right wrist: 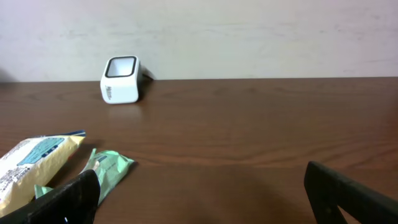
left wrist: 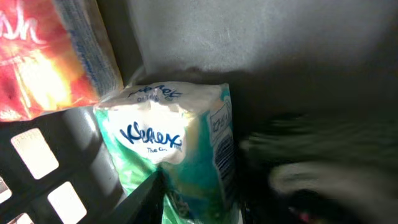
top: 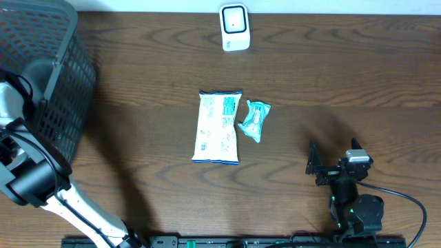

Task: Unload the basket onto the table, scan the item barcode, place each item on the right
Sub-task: 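Grasp a green Kleenex tissue pack in the basket with the left gripper, then carry the Kleenex pack to the scanner and hold it there, then release the Kleenex pack beside the wipes and withdraw the left gripper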

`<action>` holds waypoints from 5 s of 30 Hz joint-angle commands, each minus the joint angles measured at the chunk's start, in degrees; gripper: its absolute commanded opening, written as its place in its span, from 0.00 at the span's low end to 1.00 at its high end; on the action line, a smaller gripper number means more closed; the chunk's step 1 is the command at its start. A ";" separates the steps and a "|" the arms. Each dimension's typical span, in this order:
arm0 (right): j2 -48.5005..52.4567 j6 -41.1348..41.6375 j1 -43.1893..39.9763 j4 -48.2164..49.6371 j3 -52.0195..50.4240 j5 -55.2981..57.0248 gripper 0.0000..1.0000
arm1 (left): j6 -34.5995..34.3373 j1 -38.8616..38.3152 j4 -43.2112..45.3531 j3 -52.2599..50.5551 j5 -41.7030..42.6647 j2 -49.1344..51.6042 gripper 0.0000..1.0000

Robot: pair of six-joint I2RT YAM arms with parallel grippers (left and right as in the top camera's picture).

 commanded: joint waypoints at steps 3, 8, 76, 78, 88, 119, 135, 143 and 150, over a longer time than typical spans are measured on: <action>-0.33 -0.44 0.46 -0.09 -0.22 -0.11 0.99 | -0.57 0.20 0.72 -1.73 0.68 0.96 0.36; -0.33 -0.44 0.46 -0.09 -0.22 -0.11 0.99 | -0.50 0.20 1.51 -1.75 0.68 0.96 0.07; -0.33 -0.44 0.46 -0.09 -0.22 -0.11 0.99 | -0.07 -65.70 10.43 8.66 33.90 -14.38 0.07; -0.33 -0.44 0.46 -0.09 -0.22 -0.11 0.99 | -0.07 -67.36 12.68 8.66 31.71 -12.00 0.08; -0.33 -0.44 0.46 -0.09 -0.22 -0.11 0.99 | 5.16 -72.06 21.14 8.66 13.86 -1.84 0.08; -0.33 -0.44 0.46 -0.09 -0.22 -0.11 0.99 | 7.89 -69.72 28.30 10.05 12.90 -10.08 0.53; -0.33 -0.44 0.46 -0.09 -0.22 -0.11 0.99 | 21.31 -55.01 16.39 10.05 5.09 -29.38 0.76; -0.33 -0.44 0.46 -0.09 -0.22 -0.11 0.99 | 21.42 -44.50 9.55 10.05 -13.51 -30.16 0.86; -0.33 -0.44 0.46 -0.09 -0.22 -0.11 0.99 | 17.90 -38.58 8.57 10.05 -13.49 -31.34 0.87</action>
